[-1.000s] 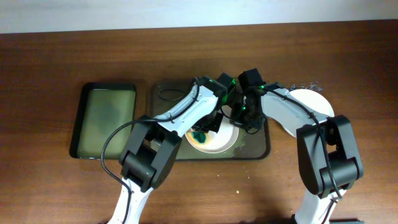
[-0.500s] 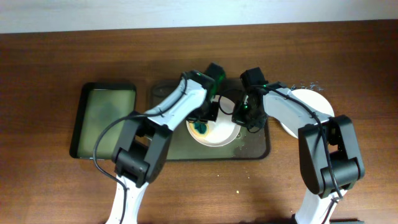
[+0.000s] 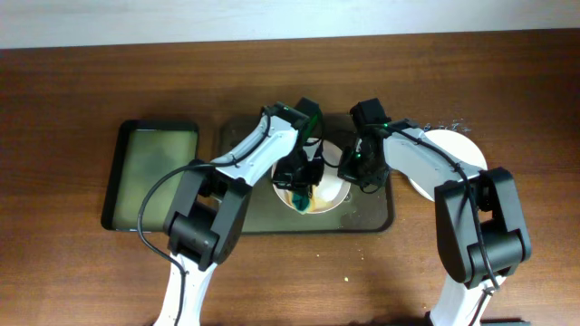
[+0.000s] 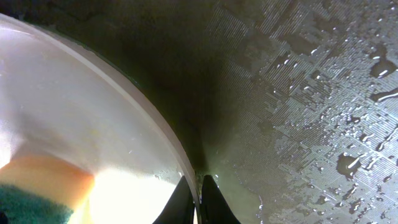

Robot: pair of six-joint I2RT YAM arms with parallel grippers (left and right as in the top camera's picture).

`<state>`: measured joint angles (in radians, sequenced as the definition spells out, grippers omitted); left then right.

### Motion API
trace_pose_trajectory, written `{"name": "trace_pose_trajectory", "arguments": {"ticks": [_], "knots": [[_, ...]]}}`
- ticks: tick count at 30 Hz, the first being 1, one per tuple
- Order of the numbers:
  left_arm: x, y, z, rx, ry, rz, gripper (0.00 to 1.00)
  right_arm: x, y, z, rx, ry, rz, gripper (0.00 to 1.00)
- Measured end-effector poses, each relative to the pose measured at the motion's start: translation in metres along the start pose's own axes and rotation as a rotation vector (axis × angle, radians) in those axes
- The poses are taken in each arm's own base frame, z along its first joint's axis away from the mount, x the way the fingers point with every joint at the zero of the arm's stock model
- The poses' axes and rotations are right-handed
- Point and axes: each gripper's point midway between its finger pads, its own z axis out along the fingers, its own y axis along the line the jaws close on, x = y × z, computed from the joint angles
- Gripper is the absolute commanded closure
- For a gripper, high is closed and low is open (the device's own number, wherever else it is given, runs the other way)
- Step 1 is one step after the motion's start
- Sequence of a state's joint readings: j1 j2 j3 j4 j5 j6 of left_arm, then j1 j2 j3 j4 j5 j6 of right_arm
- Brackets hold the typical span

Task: Clean dirty plates on tray and stack at the side
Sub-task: 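Scrub the fourth plate with the sponge in the left gripper, then carry the fourth plate right with right gripper and stack it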

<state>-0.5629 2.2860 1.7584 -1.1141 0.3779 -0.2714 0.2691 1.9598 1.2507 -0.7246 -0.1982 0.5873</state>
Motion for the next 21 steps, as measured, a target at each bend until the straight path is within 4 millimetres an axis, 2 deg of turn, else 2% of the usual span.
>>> {"name": "trace_pose_trajectory", "arguments": {"ticks": [5, 7, 9, 12, 15, 18, 21], "knots": [[-0.031, 0.012, -0.008, -0.031, -0.132, -0.036, 1.00, -0.008, 0.000, 0.000, 0.007, -0.034, 0.011, 0.96], [-0.038, 0.017, -0.013, -0.083, -0.168, -0.042, 1.00, -0.008, 0.000, 0.000, 0.003, -0.036, 0.017, 0.96], [-0.055, 0.030, -0.024, -0.190, -0.246, -0.056, 1.00, -0.008, 0.001, 0.000, 0.000, -0.034, 0.028, 0.96], [-0.087, 0.056, -0.051, -0.343, -0.379, -0.085, 1.00, -0.008, 0.001, 0.000, -0.002, -0.033, 0.031, 0.96], [-0.111, 0.069, -0.086, -0.429, -0.500, -0.109, 1.00, -0.008, 0.001, 0.000, -0.002, -0.033, 0.032, 0.96], [-0.112, 0.085, -0.110, -0.472, -0.514, -0.147, 1.00, -0.007, 0.002, 0.000, -0.002, -0.033, 0.026, 0.96], [-0.096, 0.093, -0.123, -0.431, -0.438, -0.185, 1.00, -0.007, 0.004, 0.000, -0.015, -0.026, -0.037, 0.96]]}}
